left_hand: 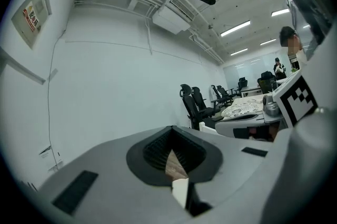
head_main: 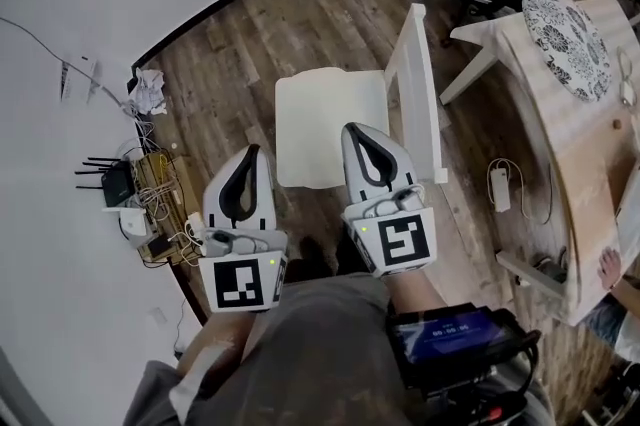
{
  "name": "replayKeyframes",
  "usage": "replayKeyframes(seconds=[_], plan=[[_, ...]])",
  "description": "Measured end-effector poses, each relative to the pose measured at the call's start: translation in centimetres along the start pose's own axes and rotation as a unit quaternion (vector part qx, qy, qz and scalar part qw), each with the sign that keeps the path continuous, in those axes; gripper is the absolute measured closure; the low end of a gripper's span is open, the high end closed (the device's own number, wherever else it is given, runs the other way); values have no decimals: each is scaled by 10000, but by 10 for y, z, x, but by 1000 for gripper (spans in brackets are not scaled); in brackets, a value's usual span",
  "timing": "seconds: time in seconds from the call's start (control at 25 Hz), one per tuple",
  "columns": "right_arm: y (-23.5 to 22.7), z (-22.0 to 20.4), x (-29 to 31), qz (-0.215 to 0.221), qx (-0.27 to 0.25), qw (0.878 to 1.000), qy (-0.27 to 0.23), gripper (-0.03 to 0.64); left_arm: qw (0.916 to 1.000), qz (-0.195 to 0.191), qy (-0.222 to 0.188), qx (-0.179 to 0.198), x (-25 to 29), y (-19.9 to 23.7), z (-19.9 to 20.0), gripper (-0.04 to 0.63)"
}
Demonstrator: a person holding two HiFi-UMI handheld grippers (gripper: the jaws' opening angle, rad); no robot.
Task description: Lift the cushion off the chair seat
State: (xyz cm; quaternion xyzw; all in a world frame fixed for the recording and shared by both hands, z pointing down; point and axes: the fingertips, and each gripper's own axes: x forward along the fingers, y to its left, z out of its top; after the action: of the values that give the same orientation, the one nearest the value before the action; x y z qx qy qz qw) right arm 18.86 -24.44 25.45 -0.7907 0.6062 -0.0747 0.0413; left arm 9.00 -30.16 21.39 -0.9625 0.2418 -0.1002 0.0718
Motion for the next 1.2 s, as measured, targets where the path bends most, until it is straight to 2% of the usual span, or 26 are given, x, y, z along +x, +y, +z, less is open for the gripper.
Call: replayKeyframes(seconds=[0.32,0.6,0.8,0.96,1.2], plan=[[-11,-15,9,-222,100,9996,166,609,9999,-142,87,13,15,5,-9,589],[0,-40,11,-451,153,9977,474,609,9990,-375,98,-214,20,15,-29,589],[10,-67,15,-580,152,9957,702,609,9971,-539,222,-481,19,19,-60,589],[22,-101,12,-699,183,9927,964,609,9958,-727,334,-447,13,21,-91,589],[51,-164,-3,-887,360,9843,1480,609,9907,-924,663,-750,-3,24,-149,589]])
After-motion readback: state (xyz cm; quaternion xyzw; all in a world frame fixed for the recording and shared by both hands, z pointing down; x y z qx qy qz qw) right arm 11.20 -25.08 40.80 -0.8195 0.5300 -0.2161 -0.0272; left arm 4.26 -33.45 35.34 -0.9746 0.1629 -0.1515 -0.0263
